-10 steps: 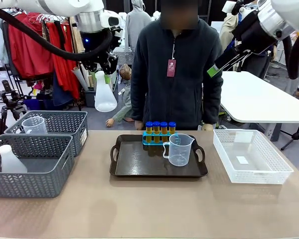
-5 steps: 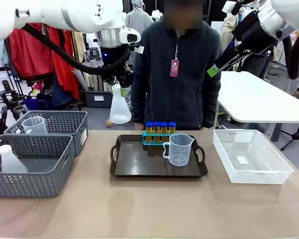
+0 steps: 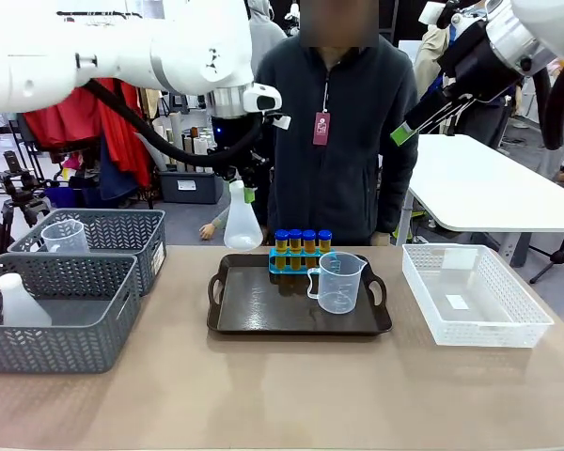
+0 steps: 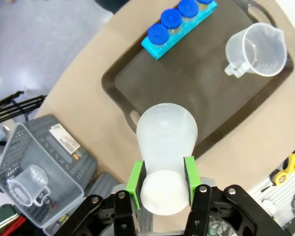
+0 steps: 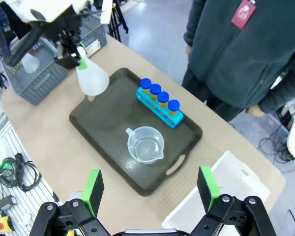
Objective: Prepare the laboratory tools.
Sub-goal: Pick up one Small flask and place it on the Handle tray.
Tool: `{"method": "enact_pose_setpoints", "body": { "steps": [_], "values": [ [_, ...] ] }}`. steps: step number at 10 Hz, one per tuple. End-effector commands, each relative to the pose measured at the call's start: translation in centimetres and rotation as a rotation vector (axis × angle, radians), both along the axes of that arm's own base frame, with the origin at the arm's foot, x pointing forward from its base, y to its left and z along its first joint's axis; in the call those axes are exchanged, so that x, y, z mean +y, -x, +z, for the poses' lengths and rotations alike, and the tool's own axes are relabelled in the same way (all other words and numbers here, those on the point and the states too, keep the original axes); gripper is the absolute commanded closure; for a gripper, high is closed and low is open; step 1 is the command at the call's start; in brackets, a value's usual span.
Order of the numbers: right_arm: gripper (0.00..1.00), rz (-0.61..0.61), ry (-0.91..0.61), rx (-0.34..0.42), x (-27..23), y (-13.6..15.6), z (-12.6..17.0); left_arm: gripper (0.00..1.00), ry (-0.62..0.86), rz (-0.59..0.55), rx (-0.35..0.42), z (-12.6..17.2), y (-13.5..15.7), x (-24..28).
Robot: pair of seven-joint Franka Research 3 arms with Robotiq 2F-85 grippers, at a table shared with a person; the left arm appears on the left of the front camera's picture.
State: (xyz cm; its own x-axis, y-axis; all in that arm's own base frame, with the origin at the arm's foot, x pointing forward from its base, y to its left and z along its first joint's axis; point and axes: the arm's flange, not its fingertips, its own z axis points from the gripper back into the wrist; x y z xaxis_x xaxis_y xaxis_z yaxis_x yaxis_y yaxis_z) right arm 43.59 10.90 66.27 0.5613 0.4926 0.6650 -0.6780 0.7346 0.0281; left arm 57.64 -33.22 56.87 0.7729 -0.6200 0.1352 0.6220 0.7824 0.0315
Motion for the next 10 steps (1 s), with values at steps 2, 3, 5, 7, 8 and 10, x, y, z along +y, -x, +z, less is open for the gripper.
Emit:
{"method": "enact_pose_setpoints", "body": {
  "steps": [2,3,5,7,8,10],
  "values": [
    [0.00,0.003,-0.006,0.000,-0.1,0.0,0.1,1.00,0.002,-0.045,0.010,-0.3,-2.0,-1.4],
    [0.00,0.003,-0.006,0.000,-0.1,0.0,0.1,1.00,0.006,-0.041,0.012,-0.5,-2.1,-1.5],
    [0.00,0.003,-0.006,0.000,-0.1,0.0,0.1,1.00,0.006,-0.015,0.014,-1.4,-1.1,-0.8],
    [0.00,0.003,-0.006,0.000,-0.1,0.0,0.1,1.00,0.009,-0.019,0.019,-1.9,-1.5,-1.2],
    [0.00,0.003,-0.006,0.000,-0.1,0.0,0.1,1.00,-0.011,-0.041,-0.001,-2.6,-1.2,-1.7],
    [0.00,0.003,-0.006,0.000,-0.1,0.0,0.1,1.00,-0.003,-0.076,0.000,-4.9,-2.2,-3.1]
  ]
}}
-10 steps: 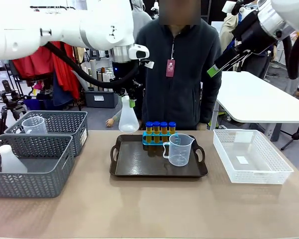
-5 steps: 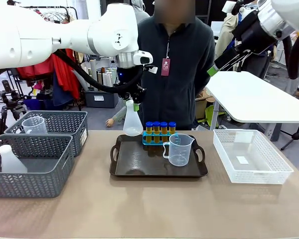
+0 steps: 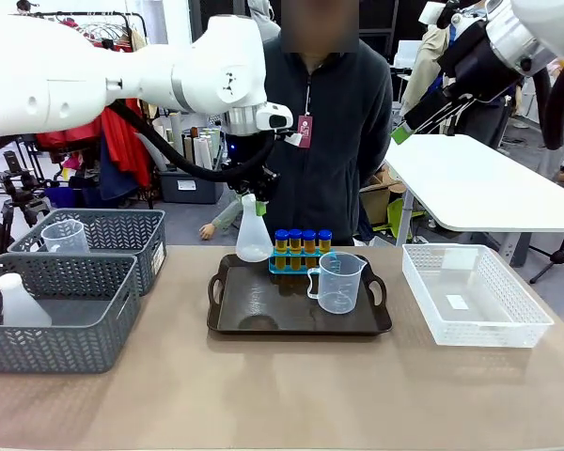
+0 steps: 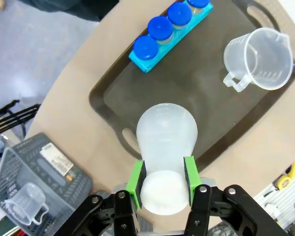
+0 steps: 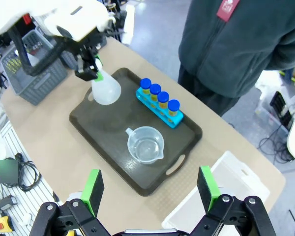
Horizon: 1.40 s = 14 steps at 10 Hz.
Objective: Prepare the laboratory tools.
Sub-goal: Pick up one Small flask and place it on the Handle tray.
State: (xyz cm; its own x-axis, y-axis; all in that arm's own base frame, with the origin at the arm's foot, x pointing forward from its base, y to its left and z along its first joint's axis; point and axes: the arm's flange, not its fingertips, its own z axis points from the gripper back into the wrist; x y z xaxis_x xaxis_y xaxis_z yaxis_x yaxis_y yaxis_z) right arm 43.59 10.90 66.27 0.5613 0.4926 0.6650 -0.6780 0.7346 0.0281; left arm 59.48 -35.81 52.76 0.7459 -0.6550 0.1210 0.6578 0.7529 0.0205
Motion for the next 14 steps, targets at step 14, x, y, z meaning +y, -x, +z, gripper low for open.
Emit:
{"method": "enact_pose_setpoints", "body": {
  "steps": [14],
  "values": [
    [0.00,0.003,-0.006,0.000,-0.1,0.0,0.1,1.00,-0.019,-0.077,0.059,-10.3,0.4,-3.0]
  ]
}}
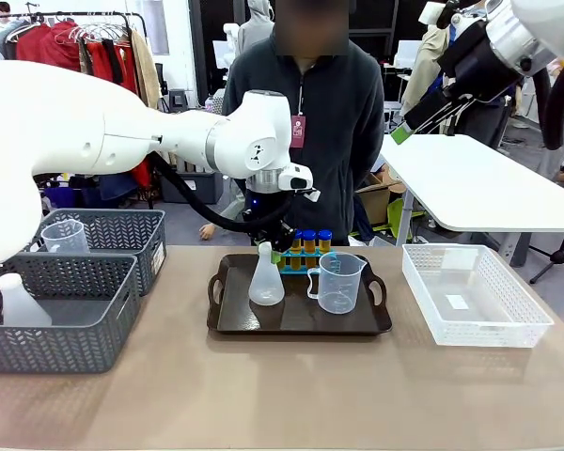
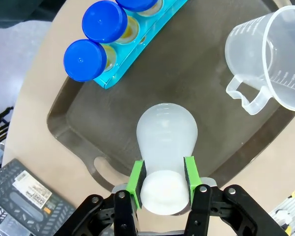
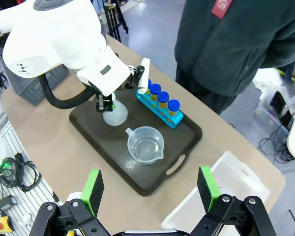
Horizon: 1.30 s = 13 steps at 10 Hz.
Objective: Prepare the laboratory tools.
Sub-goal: Pick up one Small flask and place it on the Handle tray.
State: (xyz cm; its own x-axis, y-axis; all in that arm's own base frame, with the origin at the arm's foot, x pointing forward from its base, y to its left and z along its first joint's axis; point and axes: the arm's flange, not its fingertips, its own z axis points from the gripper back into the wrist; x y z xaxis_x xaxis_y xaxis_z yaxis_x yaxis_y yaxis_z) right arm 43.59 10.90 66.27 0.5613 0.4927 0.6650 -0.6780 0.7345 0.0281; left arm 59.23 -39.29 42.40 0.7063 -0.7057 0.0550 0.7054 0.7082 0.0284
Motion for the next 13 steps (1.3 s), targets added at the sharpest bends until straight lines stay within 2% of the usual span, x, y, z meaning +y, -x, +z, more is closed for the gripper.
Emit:
{"method": "enact_pose_setpoints", "body": {
  "steps": [1,5,6,12,13],
  "values": [
    [0.00,0.003,-0.006,0.000,-0.1,0.0,0.1,0.81,0.046,-0.008,0.019,0.2,0.3,0.6],
    [0.00,0.003,-0.006,0.000,-0.1,0.0,0.1,0.04,0.054,-0.004,0.016,0.4,0.3,0.8],
    [0.00,0.003,-0.006,0.000,-0.1,0.0,0.1,0.00,0.054,-0.003,0.015,0.5,0.3,0.9],
    [0.00,0.003,-0.006,0.000,-0.1,0.0,0.1,0.00,0.039,0.008,0.004,1.2,0.6,1.1],
    [0.00,0.003,-0.006,0.000,-0.1,0.0,0.1,0.00,0.037,0.013,0.006,0.8,-0.2,0.4]
  ]
}}
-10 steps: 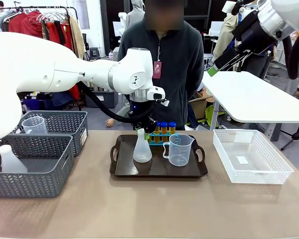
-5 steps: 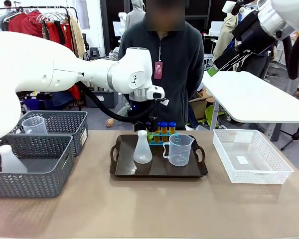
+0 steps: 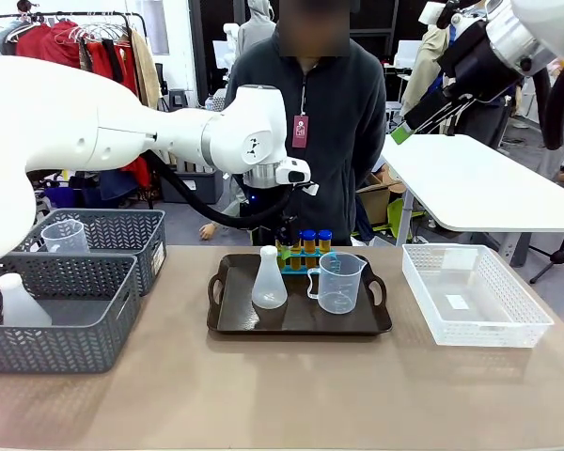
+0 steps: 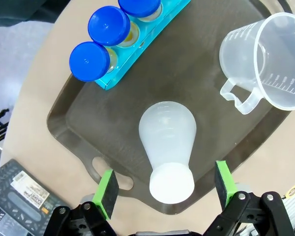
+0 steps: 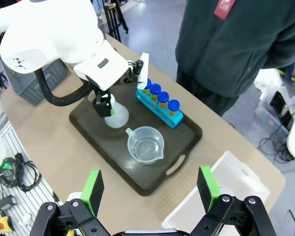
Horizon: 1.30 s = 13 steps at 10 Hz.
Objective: Prepare the laboratory tools.
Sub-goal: Pick up one Small flask and place it on the Handle tray.
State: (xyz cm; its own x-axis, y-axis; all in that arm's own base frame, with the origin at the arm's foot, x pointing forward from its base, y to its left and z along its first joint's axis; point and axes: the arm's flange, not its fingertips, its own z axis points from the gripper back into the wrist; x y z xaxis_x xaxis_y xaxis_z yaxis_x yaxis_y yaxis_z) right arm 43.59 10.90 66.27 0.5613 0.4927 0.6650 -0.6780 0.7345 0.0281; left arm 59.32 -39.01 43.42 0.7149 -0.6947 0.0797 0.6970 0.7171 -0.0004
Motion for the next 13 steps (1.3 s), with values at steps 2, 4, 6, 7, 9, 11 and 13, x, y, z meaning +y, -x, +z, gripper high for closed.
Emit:
{"method": "enact_pose_setpoints", "body": {
  "steps": [2,4,6,7,9,11,13],
  "values": [
    [0.00,0.003,-0.006,0.000,-0.1,0.0,0.1,0.00,-0.001,0.001,0.003,-0.3,-0.1,0.1],
    [0.00,0.003,-0.006,0.000,-0.1,0.0,0.1,0.00,-0.001,0.001,0.003,-0.3,-0.1,0.1],
    [0.00,0.003,-0.006,0.000,-0.1,0.0,0.1,0.00,-0.001,0.001,0.003,-0.3,-0.1,0.1],
    [0.00,0.003,-0.006,0.000,-0.1,0.0,0.1,0.00,0.001,-0.002,0.003,-0.4,-0.1,-0.3],
    [0.00,0.003,-0.006,0.000,-0.1,0.0,0.1,0.00,-0.018,-0.038,0.026,2.2,1.1,1.1],
    [0.00,0.003,-0.006,0.000,-0.1,0.0,0.1,0.00,0.004,-0.114,0.022,4.9,2.4,2.0],
    [0.00,0.003,-0.006,0.000,-0.1,0.0,0.1,0.00,0.076,-0.182,0.028,7.6,3.5,2.9]
  ]
}}
